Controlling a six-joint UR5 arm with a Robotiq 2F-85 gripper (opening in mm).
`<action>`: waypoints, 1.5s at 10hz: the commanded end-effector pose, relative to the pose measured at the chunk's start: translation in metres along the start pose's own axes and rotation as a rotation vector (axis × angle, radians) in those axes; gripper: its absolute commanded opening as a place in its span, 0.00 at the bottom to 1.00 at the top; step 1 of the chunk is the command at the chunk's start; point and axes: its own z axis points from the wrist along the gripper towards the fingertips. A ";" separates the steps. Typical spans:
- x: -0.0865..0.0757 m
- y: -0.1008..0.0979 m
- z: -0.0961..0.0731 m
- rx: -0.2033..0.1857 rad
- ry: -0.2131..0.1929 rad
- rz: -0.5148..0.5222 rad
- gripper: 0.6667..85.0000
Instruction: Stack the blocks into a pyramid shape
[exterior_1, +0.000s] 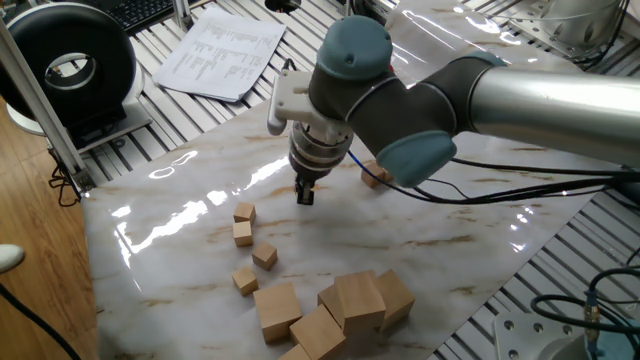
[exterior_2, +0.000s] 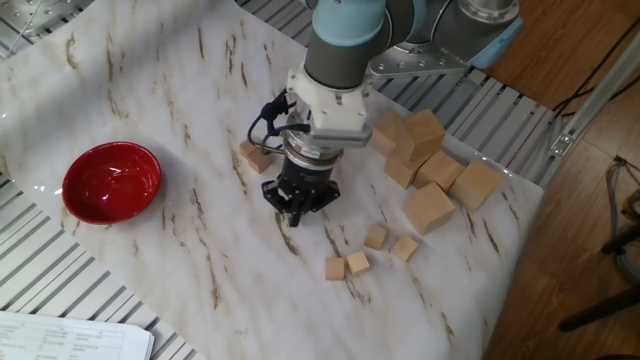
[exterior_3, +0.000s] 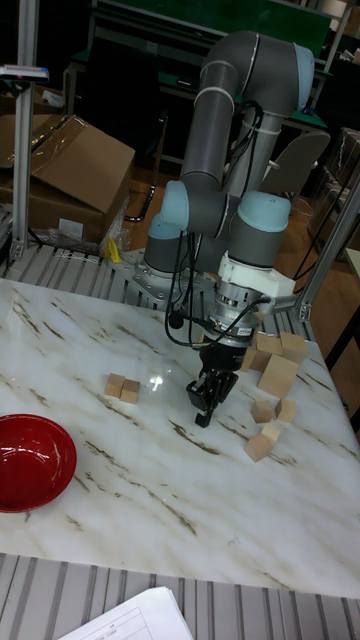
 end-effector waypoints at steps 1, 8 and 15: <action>0.017 0.008 -0.001 -0.034 0.061 0.004 0.00; 0.019 0.035 -0.043 -0.097 0.110 -0.014 0.00; -0.012 0.069 -0.056 -0.059 0.069 0.011 0.00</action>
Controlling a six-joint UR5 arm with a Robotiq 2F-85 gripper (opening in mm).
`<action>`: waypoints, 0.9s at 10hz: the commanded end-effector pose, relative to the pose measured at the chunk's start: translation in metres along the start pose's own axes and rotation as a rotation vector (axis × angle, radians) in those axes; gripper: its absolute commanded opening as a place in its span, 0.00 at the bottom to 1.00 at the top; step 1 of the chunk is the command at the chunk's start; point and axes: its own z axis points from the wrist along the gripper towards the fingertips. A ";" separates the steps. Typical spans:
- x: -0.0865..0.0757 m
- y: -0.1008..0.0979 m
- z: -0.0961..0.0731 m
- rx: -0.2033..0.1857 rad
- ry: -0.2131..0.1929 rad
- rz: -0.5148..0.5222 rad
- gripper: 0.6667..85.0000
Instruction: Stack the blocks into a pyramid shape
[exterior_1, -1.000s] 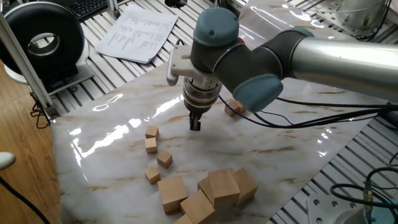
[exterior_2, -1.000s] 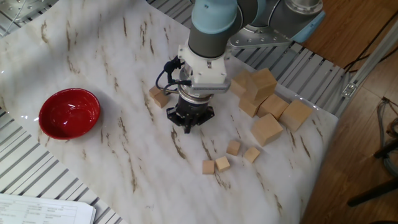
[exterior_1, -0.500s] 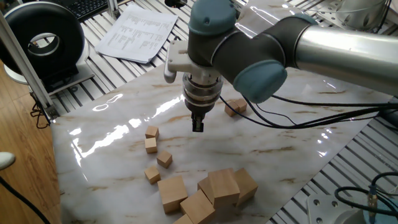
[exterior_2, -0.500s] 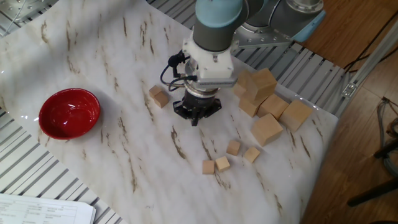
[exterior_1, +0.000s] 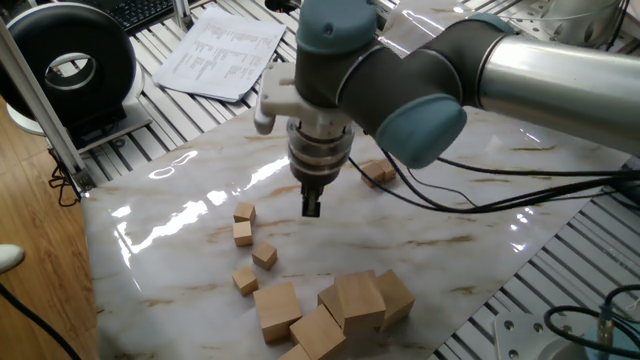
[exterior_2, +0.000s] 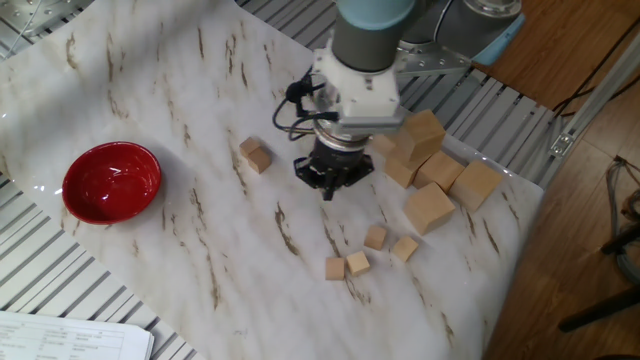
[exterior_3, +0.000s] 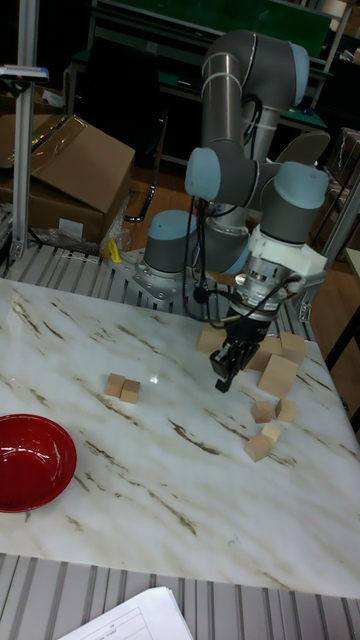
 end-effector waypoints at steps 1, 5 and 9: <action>-0.013 0.022 -0.001 0.025 -0.017 0.021 0.00; -0.019 0.054 0.004 0.043 -0.025 0.043 0.00; -0.014 0.051 0.004 0.053 -0.007 0.015 0.00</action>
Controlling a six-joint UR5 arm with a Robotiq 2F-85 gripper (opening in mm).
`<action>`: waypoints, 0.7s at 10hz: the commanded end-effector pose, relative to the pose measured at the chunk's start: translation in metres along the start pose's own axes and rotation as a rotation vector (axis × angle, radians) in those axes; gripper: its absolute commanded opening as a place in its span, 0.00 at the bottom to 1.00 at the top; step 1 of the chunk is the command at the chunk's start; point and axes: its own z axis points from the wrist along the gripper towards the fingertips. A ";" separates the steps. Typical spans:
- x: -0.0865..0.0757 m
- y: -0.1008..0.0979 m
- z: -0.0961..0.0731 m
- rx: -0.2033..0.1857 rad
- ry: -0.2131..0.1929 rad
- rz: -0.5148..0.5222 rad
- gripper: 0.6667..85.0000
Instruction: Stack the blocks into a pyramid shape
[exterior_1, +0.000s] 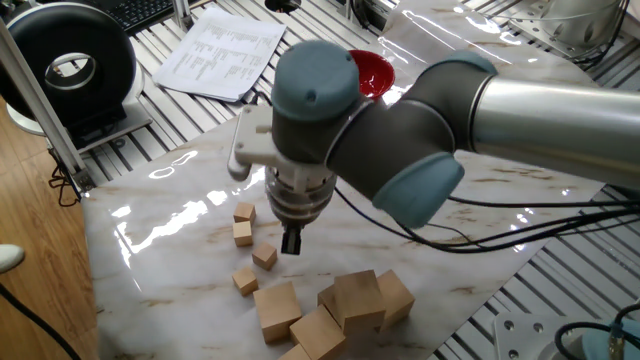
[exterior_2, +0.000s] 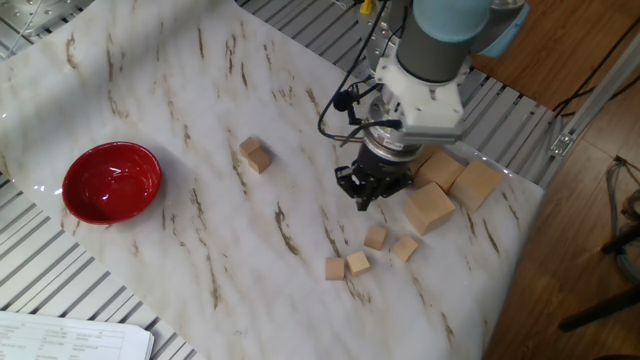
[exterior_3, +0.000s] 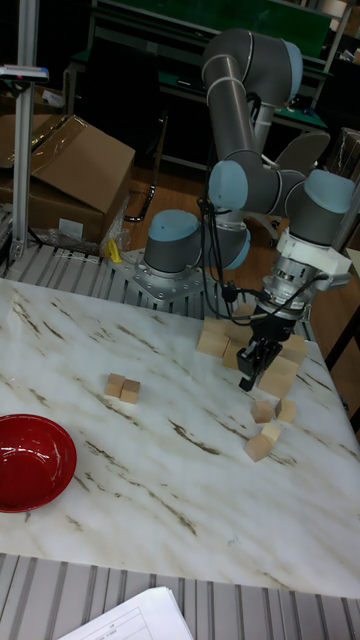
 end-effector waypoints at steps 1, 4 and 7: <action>0.003 0.004 0.000 -0.002 0.012 -0.023 0.00; 0.010 0.008 -0.001 -0.022 0.038 -0.116 0.00; -0.010 0.026 -0.001 -0.084 -0.044 -0.137 0.00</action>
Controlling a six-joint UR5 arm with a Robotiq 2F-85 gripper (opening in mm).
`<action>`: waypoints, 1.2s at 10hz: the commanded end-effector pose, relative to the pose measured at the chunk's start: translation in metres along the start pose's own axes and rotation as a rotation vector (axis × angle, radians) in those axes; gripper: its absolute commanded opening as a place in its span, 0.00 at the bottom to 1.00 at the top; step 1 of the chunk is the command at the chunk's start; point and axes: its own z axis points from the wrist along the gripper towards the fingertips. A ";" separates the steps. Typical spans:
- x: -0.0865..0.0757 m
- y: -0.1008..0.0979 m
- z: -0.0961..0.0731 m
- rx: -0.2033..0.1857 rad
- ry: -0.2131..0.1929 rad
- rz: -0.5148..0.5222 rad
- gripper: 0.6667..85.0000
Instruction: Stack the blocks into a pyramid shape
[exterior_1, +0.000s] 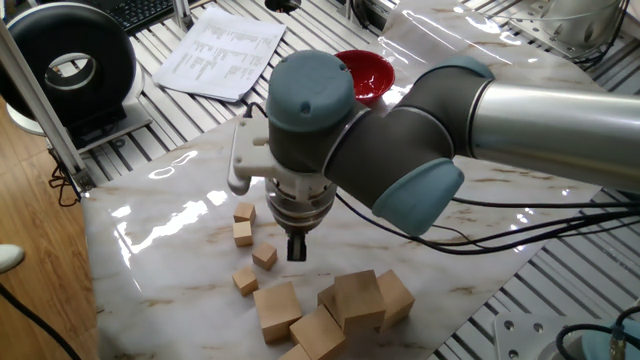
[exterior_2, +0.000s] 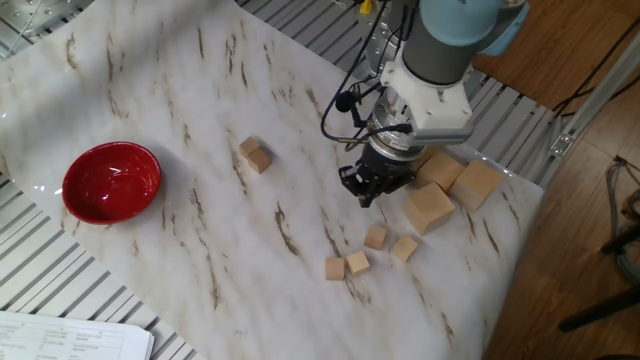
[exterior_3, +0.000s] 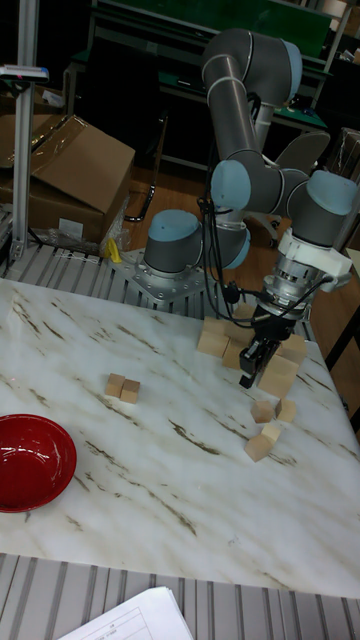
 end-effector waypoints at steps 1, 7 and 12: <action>-0.026 0.019 -0.003 -0.075 -0.100 -0.007 0.00; -0.017 0.013 -0.002 -0.047 -0.050 0.013 0.00; -0.026 0.017 -0.002 -0.056 -0.030 0.295 0.00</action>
